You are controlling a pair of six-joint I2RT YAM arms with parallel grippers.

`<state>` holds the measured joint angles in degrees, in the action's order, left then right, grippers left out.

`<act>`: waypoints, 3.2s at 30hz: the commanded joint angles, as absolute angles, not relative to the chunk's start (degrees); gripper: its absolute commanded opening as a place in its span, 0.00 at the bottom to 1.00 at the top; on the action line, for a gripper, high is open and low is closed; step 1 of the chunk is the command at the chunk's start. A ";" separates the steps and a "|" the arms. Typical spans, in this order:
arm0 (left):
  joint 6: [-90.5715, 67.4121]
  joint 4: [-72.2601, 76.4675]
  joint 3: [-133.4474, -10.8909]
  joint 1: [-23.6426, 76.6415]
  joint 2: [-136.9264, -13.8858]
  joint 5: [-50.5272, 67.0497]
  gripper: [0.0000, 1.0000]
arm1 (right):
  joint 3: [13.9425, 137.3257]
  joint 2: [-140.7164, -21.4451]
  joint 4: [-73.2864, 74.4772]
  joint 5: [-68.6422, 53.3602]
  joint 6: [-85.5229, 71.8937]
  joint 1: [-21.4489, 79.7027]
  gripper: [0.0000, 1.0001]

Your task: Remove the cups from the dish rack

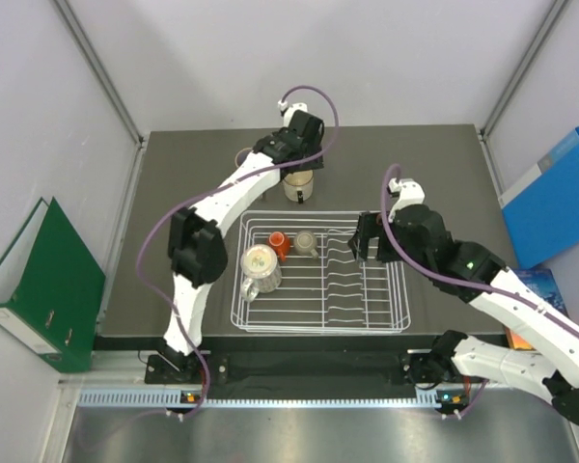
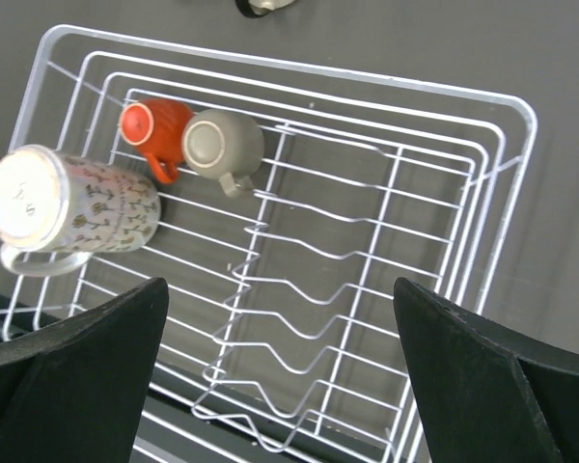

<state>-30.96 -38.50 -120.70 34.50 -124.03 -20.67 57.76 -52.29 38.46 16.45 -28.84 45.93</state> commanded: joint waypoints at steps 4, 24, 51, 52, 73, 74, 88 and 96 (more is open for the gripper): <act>-28.48 -30.32 -102.34 40.42 -101.36 -33.11 0.88 | 62.40 -56.68 41.13 24.51 -23.91 46.84 1.00; -53.43 -53.07 -73.30 51.23 -64.51 -43.34 0.99 | 64.43 -63.99 34.28 37.18 -33.29 68.82 1.00; -86.22 -86.40 -74.71 60.82 -54.49 -58.27 0.99 | 77.51 -90.77 23.55 32.25 -41.04 85.69 0.93; -85.96 -86.40 -74.79 60.82 -54.84 -57.84 0.99 | 78.30 -91.92 23.99 33.13 -42.18 85.87 0.93; -87.45 -86.40 -72.25 60.82 -50.01 -60.82 0.99 | 91.58 -104.15 36.56 48.24 -67.40 92.10 0.69; -87.54 -86.40 -72.07 60.82 -49.92 -60.91 0.99 | 91.06 -103.72 37.26 48.43 -69.59 92.20 0.69; -88.77 -86.04 -70.93 60.82 -50.98 -60.47 0.99 | 82.45 -103.27 30.78 47.46 -78.92 87.98 0.64; -88.68 -85.43 -70.40 60.82 -50.10 -59.85 0.99 | 83.67 -105.90 25.67 47.72 -77.79 86.05 0.63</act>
